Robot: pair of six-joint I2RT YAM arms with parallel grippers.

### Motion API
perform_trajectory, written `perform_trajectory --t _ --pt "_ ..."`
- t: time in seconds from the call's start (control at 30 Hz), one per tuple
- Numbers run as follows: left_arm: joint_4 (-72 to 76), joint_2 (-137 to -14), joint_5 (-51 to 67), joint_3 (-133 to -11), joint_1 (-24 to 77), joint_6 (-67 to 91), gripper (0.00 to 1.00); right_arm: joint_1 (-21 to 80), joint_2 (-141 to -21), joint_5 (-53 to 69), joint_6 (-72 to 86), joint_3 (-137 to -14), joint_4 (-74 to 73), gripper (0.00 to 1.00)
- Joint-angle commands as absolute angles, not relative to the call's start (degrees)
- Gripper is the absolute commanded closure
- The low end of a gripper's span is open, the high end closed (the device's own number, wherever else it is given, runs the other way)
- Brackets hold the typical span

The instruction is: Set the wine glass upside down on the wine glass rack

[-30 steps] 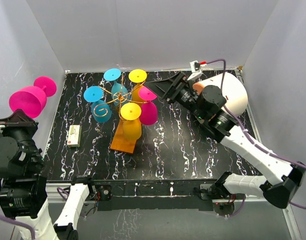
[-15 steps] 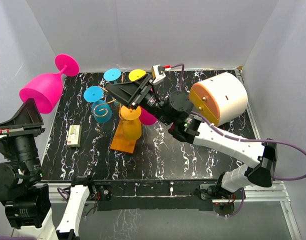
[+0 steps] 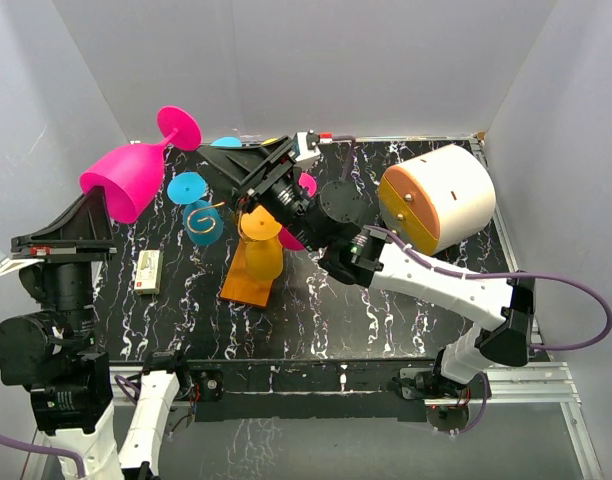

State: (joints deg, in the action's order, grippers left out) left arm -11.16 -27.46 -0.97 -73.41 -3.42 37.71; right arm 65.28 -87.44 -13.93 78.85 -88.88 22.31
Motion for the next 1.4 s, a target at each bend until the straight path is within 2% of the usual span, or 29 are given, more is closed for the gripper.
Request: perform_trajectory --t 0.0,0.53,0.77,0.93,1.03,1.1,1.23,1.37 --pt "-5.0 -27.2 4.0 -72.3 -3.6 37.8 1.00 66.8 -88.6 -18.7 81.4 -93.3 20.9 0.42" --pt "-1.1 -26.0 11.5 -69.1 -3.5 37.0 1.00 67.5 -93.5 -20.3 83.7 -99.2 18.2 0.57" --pt "-0.3 -25.1 14.1 -68.4 -3.5 36.7 1.00 67.6 -93.7 -20.3 84.1 -98.7 19.2 0.76" --pt "-0.2 -24.2 14.4 -68.1 -3.6 36.2 1.00 67.6 -93.9 -20.0 85.2 -98.4 19.7 0.82" --pt "-0.7 -23.7 14.3 -68.2 -3.6 36.0 1.00 67.8 -93.6 -19.9 85.2 -97.8 20.3 0.98" --pt "-1.4 -23.6 14.8 -68.4 -3.6 36.0 1.00 67.8 -93.3 -20.2 85.2 -97.2 20.8 1.00" --pt "-8.8 -25.1 15.3 -72.1 -3.5 34.1 0.84 67.8 -92.8 -20.3 84.7 -95.5 23.0 1.00" --pt "-14.0 -24.0 10.6 -73.0 -3.1 33.9 0.80 67.7 -91.8 -21.5 82.4 -93.5 25.7 1.00"
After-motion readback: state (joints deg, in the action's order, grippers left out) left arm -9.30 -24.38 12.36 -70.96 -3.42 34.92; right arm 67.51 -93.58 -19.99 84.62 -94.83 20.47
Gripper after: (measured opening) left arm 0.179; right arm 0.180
